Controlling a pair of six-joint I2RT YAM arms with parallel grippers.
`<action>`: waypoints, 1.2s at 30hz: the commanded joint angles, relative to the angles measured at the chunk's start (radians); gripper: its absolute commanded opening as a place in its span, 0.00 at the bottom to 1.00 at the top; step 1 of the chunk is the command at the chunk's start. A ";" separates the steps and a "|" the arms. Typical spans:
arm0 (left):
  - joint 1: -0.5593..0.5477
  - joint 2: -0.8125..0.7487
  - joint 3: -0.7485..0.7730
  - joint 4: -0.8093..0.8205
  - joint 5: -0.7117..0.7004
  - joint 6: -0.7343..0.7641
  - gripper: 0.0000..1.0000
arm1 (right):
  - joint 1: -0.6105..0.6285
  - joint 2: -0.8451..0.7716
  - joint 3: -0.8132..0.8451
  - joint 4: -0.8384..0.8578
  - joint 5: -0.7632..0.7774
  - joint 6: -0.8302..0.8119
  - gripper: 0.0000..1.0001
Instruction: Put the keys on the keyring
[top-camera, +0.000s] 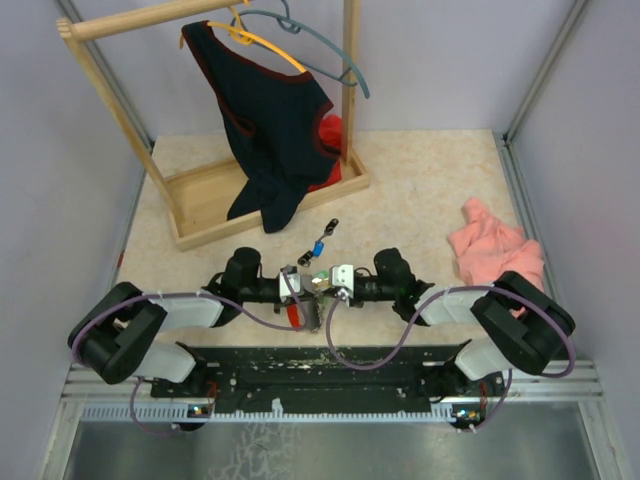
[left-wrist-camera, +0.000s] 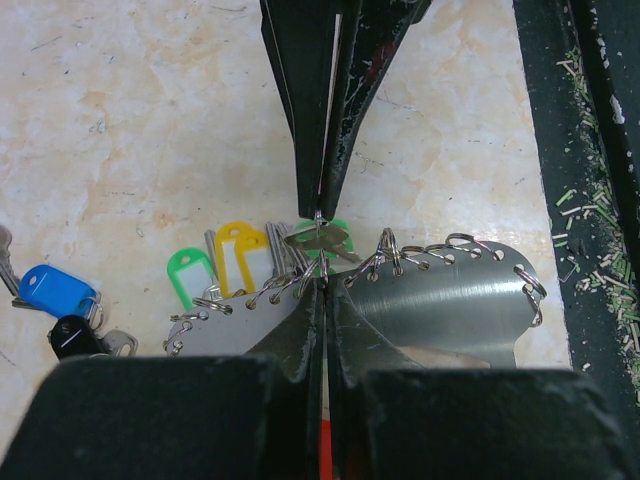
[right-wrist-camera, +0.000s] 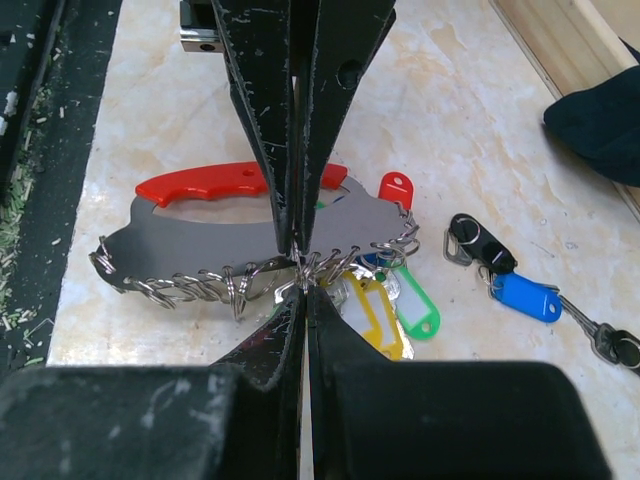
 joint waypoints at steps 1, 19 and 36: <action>-0.004 -0.018 0.011 0.012 0.013 0.015 0.01 | -0.008 -0.034 0.000 0.041 -0.083 0.012 0.00; -0.003 -0.017 0.006 0.023 0.031 0.017 0.01 | -0.016 -0.001 0.014 0.067 -0.029 0.044 0.00; -0.003 -0.017 0.008 0.018 0.031 0.019 0.01 | -0.022 0.009 0.034 0.032 -0.015 0.051 0.00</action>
